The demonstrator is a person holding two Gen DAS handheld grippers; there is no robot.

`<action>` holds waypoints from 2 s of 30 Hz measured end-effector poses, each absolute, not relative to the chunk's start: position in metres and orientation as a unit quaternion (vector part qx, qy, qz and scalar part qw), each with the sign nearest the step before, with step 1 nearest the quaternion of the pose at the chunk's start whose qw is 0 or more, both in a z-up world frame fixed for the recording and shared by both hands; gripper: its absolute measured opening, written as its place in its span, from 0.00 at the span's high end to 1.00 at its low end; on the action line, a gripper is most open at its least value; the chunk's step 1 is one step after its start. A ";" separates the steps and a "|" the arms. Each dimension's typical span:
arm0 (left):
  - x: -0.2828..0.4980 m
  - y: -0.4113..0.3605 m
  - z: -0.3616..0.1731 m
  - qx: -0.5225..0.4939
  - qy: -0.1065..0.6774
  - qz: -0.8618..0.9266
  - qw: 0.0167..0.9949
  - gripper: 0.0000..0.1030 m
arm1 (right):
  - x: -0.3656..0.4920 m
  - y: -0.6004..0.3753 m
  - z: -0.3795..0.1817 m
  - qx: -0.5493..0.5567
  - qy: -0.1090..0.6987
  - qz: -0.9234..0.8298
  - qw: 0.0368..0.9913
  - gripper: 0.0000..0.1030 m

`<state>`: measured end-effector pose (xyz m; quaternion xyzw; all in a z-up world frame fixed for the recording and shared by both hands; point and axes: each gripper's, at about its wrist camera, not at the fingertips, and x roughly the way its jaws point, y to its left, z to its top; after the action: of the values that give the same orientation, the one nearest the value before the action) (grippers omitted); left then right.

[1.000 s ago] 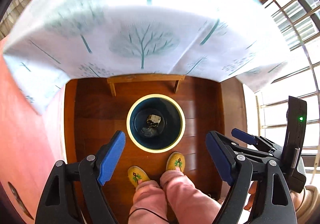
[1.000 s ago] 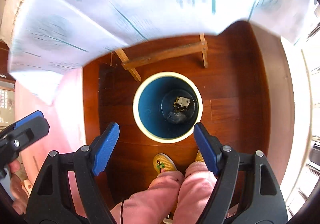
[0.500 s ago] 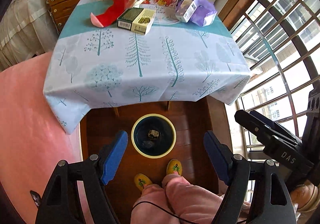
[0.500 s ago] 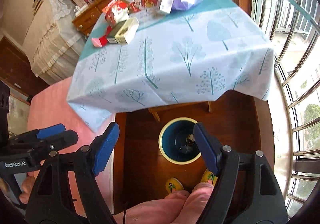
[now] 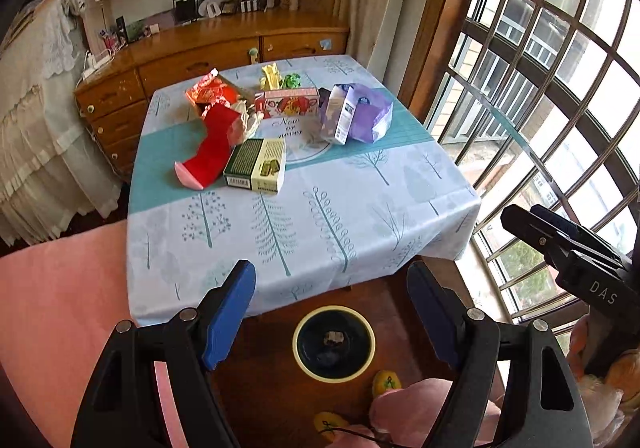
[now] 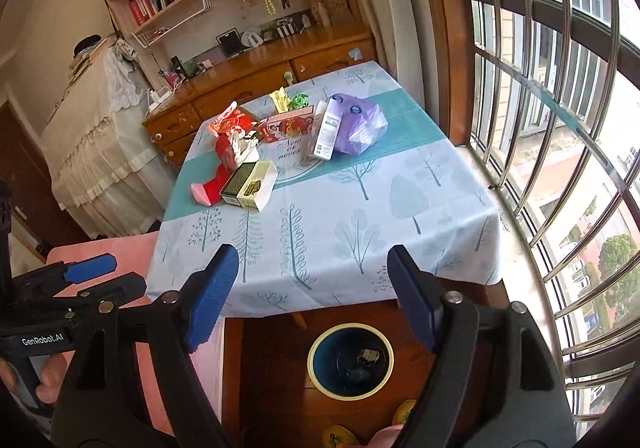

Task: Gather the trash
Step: 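Raise both tools back toward the table, then grasp the white carton with the left tool while the right tool grasps the purple tissue bag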

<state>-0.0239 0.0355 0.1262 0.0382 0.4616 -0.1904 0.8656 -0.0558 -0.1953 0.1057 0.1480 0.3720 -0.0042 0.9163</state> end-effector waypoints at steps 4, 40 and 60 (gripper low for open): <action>0.003 0.020 0.134 0.038 0.457 -0.188 0.868 0.23 | -0.041 -0.206 0.119 0.133 0.366 -0.015 0.921 0.28; 0.428 -0.147 -0.087 -0.019 0.634 -0.127 0.762 0.30 | 0.407 -0.353 -0.051 0.156 0.533 0.158 0.817 0.23; 0.414 -0.127 -0.085 -0.068 0.632 -0.096 0.766 0.58 | 0.424 -0.313 -0.059 0.072 0.539 0.206 0.813 0.22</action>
<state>0.4139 -0.1273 -0.0852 -0.0681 0.6323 -0.0959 0.7658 0.4239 -0.3135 -0.0594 0.0719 0.5393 0.2057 0.8134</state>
